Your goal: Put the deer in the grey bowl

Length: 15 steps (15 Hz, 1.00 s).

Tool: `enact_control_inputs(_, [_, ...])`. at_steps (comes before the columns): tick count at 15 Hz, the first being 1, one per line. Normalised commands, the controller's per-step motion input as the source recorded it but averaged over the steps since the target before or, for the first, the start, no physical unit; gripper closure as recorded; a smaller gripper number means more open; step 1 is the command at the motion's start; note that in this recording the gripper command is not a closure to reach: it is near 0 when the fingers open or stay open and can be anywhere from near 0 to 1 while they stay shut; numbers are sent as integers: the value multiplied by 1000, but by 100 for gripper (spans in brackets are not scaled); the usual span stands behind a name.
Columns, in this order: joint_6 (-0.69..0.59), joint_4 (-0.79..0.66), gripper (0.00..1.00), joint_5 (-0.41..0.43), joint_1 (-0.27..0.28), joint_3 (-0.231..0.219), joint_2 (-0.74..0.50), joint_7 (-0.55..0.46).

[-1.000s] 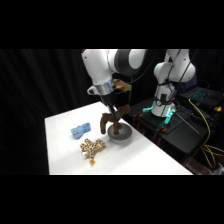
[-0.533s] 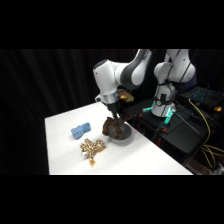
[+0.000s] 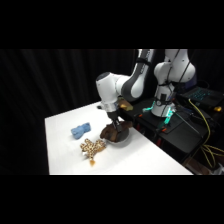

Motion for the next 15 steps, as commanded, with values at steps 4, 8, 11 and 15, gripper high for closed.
enact_control_inputs(4, [-470,123,0,-51,-85,-42,-274,-218])
enact_control_inputs(8, [-709,219,0,-182,-99,-98,-525,-154])
enact_control_inputs(11, [-571,244,0,-147,-97,-74,-545,-137])
enact_control_inputs(15, [-314,176,0,-136,-52,-14,-454,-30])
